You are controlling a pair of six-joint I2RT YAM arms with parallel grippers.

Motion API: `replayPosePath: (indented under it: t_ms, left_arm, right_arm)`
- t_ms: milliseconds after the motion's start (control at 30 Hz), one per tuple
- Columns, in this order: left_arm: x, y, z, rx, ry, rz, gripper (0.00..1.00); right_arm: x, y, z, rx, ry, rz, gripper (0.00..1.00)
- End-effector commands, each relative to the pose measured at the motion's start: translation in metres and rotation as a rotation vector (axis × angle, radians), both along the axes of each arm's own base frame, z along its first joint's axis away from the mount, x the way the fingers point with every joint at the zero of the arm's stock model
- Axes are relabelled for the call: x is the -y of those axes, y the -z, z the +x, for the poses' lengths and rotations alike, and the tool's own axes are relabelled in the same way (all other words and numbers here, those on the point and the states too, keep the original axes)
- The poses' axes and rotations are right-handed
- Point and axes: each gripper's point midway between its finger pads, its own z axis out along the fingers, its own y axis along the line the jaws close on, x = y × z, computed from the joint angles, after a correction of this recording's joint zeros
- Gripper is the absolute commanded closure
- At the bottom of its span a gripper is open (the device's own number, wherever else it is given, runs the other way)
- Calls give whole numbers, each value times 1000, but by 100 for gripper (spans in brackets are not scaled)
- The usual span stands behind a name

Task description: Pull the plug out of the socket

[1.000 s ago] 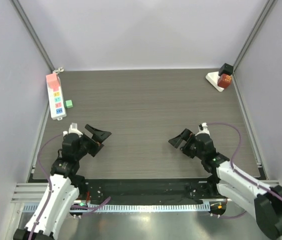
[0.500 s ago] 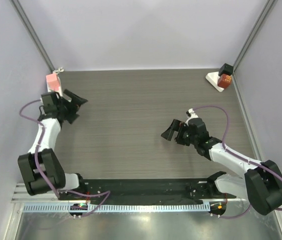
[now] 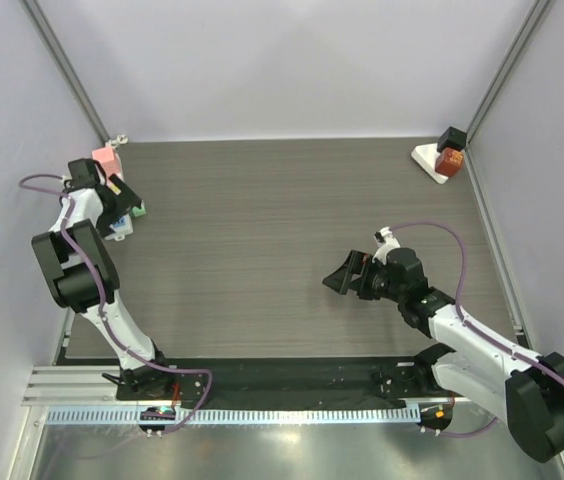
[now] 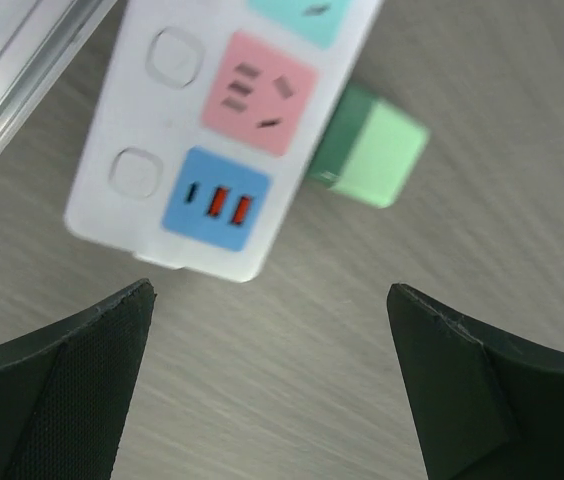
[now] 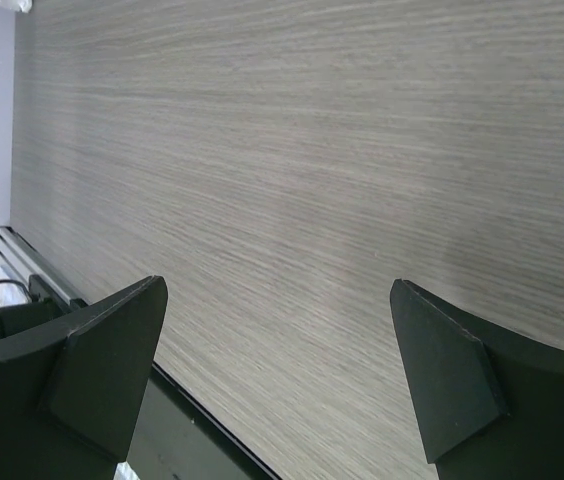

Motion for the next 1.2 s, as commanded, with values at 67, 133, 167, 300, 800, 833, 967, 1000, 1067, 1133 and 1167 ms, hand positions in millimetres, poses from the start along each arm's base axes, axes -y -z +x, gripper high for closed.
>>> replayPosePath:
  t_ms: [67,133,167,300,800,833,967,1000,1067,1133,1167]
  left_arm:
    - [-22,4,-23,-117,-15,178,0]
    - [-29,16,-29,-174,-23,234,0]
    - [-28,17,-26,-184,-15,250,0]
    - [-28,31,-25,-236,9,269,0]
    - [-52,58,-28,-186,-52,116,0]
    - [-52,59,-28,-187,-53,115,0]
    - [-54,47,-23,-174,-48,159,0]
    - [-56,44,-22,-178,-48,182,0]
    - [-54,40,-18,-179,-34,200,0]
    - [-53,42,-16,-189,-31,213,0]
    - [-53,46,-17,-208,-18,230,0]
  right_arm:
    - [-1,2,-13,12,-50,11,0]
    - [-1,2,-16,12,-57,18,0]
    - [-1,5,-18,5,-58,15,0]
    - [2,8,-25,-7,-60,16,0]
    - [6,-10,-47,12,-70,72,0]
    - [5,-13,-46,17,-74,75,0]
    - [2,-18,-47,20,-91,84,0]
    - [3,-19,-46,23,-89,83,0]
    - [2,-21,-45,25,-86,83,0]
    - [1,-24,-44,22,-83,94,0]
    - [1,-25,-44,26,-84,98,0]
